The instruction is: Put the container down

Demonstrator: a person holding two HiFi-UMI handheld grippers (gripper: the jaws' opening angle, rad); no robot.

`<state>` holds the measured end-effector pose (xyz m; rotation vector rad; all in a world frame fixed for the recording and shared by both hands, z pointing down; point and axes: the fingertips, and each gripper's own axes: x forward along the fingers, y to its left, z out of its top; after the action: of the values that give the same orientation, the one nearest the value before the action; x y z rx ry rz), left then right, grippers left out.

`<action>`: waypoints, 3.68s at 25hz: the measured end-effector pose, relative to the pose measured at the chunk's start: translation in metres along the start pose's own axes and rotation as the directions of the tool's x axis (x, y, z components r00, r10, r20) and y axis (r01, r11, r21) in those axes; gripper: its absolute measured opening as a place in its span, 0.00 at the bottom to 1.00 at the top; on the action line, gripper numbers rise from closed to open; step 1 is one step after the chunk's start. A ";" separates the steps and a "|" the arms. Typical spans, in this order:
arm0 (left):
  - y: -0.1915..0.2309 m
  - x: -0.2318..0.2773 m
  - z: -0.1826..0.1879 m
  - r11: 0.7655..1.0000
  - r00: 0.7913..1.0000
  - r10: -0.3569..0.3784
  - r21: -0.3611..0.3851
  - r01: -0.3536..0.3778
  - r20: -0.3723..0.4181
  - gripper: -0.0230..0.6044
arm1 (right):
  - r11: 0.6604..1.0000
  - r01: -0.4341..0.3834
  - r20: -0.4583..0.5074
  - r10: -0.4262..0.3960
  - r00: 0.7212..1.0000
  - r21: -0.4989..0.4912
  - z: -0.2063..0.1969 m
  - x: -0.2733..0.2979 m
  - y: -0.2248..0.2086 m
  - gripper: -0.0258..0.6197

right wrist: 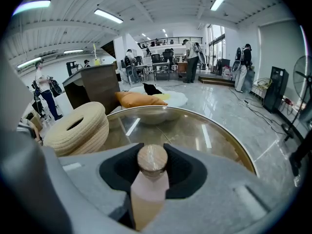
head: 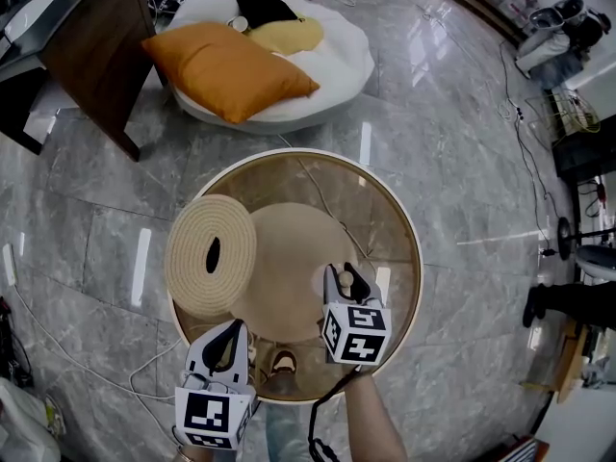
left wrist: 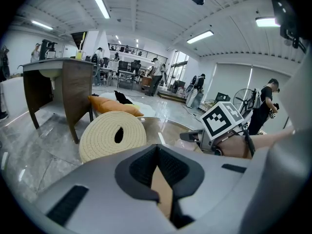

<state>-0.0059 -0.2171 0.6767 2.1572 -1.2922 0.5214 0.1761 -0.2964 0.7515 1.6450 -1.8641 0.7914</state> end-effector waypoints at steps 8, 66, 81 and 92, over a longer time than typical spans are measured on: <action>-0.001 0.000 -0.001 1.000 1.000 0.001 -0.001 -0.001 0.001 0.02 | 1.000 -0.002 0.004 0.002 1.000 -0.008 -0.002 -0.001 0.001 0.24; 0.005 -0.014 0.003 1.000 1.000 0.017 0.025 -0.017 -0.010 0.02 | 0.995 -0.025 0.118 0.036 0.992 -0.097 0.012 -0.031 0.009 0.28; -0.012 -0.047 0.054 0.997 0.999 0.013 0.072 -0.016 0.047 0.02 | 0.998 -0.009 0.143 0.018 0.990 -0.059 0.029 -0.104 0.014 0.28; -0.045 -0.103 0.111 0.999 0.994 -0.015 0.051 0.009 0.109 0.02 | 0.997 0.009 0.211 -0.024 0.977 0.071 0.061 -0.202 0.019 0.28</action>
<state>-0.0084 -0.2031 0.5193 2.2615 -1.3363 0.4405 0.1817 -0.2007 0.5622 1.8492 -1.9824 0.7049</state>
